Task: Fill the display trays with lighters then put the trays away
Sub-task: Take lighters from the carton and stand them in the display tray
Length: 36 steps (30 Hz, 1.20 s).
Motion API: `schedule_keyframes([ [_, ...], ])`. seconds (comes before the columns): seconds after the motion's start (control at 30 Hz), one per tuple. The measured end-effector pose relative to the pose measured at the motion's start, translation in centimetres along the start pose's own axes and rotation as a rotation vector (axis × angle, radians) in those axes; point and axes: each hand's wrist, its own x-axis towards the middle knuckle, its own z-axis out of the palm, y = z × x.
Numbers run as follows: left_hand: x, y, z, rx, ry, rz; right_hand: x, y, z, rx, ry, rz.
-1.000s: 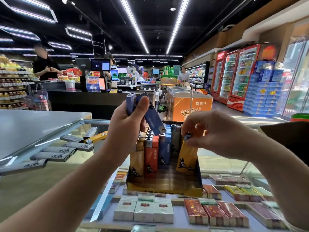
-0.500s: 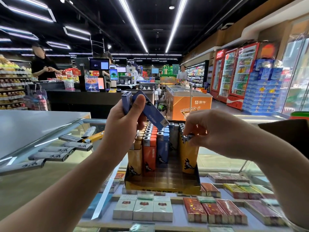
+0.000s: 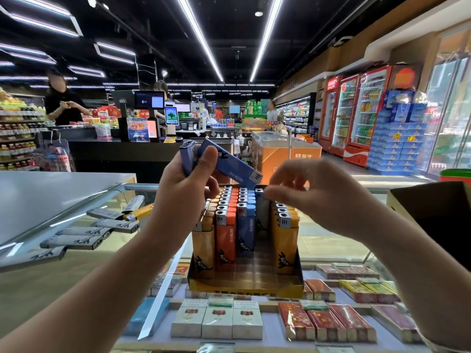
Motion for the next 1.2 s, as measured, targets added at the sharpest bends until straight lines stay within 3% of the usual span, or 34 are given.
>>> schedule_keyframes([
  [0.1, 0.1, 0.2, 0.0, -0.024, -0.017, 0.029, 0.4, 0.0, 0.3, 0.189, 0.178, 0.072],
  [0.3, -0.2, 0.6, 0.4, 0.005, -0.069, 0.120, 0.5, -0.2, 2.4, 0.512, 0.089, 0.076],
  [0.57, -0.1, 0.1, 0.3, 0.015, -0.067, 0.087, 0.5, -0.6, 2.0, 0.671, 0.271, 0.020],
  [0.93, 0.5, -0.5, -0.9, 0.063, 0.124, -0.032, 0.4, -0.5, 1.9, 0.462, 0.452, 0.034],
  [1.2, 0.2, -0.5, -0.6, 0.141, 0.102, -0.004, 0.2, -0.5, 2.0, 0.309, 0.373, -0.028],
])
